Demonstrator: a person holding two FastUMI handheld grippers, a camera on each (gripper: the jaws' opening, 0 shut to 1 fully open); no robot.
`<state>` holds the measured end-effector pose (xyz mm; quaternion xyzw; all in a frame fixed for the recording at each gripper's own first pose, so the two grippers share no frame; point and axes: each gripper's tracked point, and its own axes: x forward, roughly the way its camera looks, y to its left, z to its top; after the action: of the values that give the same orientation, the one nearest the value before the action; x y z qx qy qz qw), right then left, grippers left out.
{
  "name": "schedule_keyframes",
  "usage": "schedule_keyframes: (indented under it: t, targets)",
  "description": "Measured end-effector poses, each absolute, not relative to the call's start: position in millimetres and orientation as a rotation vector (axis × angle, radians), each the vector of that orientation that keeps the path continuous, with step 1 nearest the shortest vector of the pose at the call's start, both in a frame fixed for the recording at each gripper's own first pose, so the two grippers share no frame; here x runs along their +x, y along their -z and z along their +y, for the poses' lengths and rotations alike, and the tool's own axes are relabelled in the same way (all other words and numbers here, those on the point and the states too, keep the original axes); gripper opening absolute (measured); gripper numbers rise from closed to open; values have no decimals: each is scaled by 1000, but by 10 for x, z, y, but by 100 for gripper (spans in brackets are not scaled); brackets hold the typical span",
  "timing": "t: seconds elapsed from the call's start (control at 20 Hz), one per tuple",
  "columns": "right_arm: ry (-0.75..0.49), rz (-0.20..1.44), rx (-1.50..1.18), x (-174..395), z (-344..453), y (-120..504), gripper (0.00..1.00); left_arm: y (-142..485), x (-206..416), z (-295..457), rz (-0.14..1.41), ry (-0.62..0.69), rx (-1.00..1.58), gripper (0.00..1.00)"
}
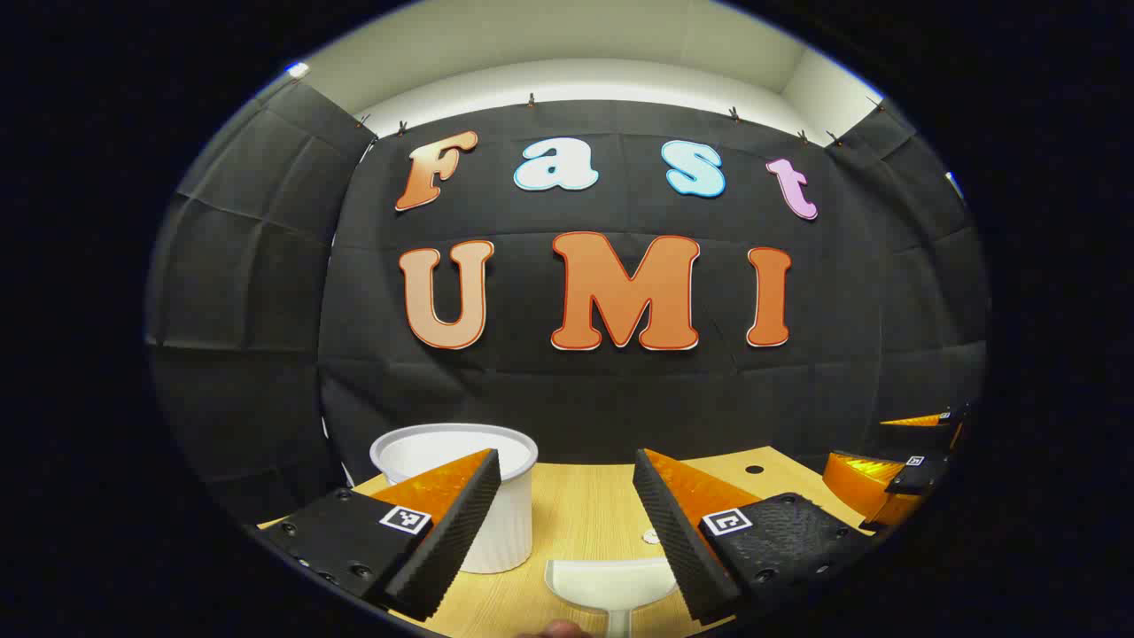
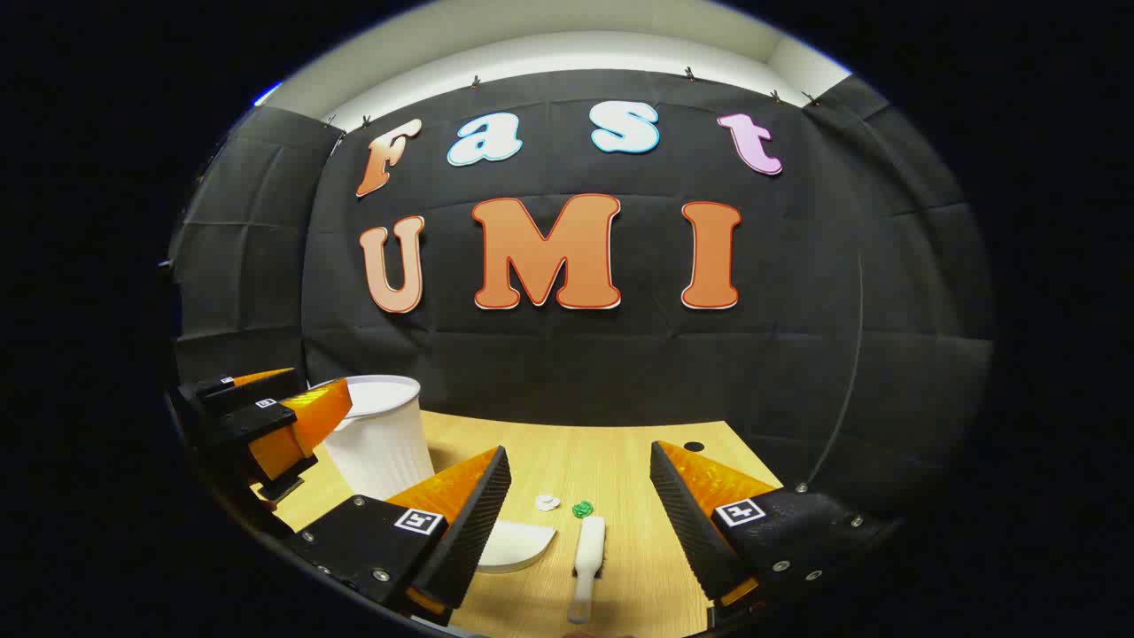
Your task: Pick up the small broom and dustpan from the desktop, sweep the trash into the dustpan with the broom, and then empty the trash into the garbage bin.
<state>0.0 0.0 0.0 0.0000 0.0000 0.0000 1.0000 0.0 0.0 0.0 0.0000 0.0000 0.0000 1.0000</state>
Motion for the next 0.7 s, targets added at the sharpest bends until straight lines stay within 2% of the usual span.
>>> schedule_keyframes:
  t: [0.7]
  targets:
    - [2, 3, -11, 54, -36, 29, 96, 14, 8, -80, -1, 17, 21, 95]
